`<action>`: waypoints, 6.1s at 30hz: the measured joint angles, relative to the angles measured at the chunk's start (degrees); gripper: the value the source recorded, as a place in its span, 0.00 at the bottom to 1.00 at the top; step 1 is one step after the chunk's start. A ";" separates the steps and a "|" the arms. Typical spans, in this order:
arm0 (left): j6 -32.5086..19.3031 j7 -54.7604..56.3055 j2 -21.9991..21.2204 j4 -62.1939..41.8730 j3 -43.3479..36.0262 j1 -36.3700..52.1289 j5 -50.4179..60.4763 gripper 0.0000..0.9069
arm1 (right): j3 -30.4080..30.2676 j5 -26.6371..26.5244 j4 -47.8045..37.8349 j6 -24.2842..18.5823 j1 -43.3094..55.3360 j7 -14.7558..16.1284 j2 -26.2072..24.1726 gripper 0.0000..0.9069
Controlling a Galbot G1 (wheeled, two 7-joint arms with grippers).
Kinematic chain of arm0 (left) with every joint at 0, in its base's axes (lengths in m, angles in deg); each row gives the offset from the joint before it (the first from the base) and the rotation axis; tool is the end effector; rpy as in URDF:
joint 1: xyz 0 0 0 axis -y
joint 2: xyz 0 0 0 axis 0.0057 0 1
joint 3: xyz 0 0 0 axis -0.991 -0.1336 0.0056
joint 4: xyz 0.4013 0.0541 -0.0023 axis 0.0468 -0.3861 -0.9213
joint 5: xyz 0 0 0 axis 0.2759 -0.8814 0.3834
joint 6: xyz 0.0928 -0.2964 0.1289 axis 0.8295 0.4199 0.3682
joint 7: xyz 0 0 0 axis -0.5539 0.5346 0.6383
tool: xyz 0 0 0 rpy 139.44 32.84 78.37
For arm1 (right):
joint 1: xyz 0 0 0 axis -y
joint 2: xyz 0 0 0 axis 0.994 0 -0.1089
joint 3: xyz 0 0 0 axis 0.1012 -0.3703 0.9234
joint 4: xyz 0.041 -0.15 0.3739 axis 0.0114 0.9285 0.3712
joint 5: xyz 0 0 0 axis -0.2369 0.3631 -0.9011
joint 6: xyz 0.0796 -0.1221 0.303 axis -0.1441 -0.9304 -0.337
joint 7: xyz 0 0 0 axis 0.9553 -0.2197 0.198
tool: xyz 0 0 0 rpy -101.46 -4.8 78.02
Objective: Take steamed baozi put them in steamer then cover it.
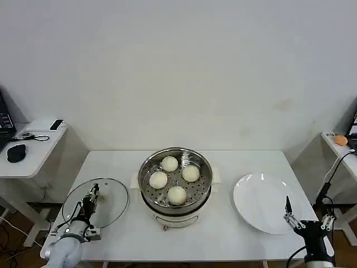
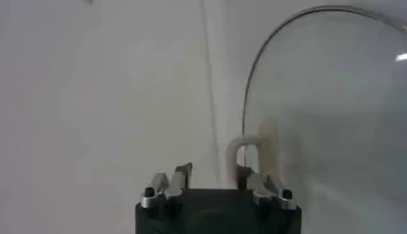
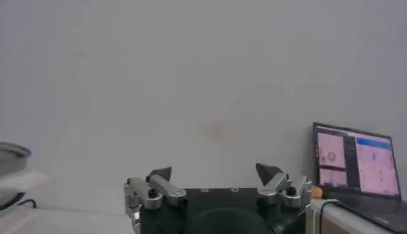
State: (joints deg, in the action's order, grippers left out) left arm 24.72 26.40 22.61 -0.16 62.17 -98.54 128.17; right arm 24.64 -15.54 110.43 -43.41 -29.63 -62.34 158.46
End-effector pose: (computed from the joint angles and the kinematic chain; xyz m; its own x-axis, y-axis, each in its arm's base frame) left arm 0.2639 0.2062 -0.4555 -0.9870 -0.0286 0.1583 0.1606 -0.1172 0.9800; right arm 0.0709 -0.1303 -0.3548 -0.9786 0.1523 -0.1387 0.1739 0.9717 -0.1598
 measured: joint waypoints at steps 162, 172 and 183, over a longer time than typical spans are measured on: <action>27.12 -29.63 -18.41 30.84 -28.21 9.16 18.58 1.00 | -10.91 12.40 -4.03 -0.29 -0.55 -0.57 0.24 1.00; 26.95 -29.29 -13.50 38.89 -26.82 3.67 15.60 1.00 | -11.29 12.21 -3.48 -0.18 -0.97 -0.57 0.14 1.00; 24.68 -22.38 -8.08 50.13 -16.88 -8.56 2.22 1.00 | -11.37 9.96 -1.77 1.63 -2.27 -0.06 -1.42 1.00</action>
State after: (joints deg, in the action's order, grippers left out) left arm 49.40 4.01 14.53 49.98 45.29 -107.10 130.39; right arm 13.27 -5.59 108.66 -41.77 -31.90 -62.40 157.04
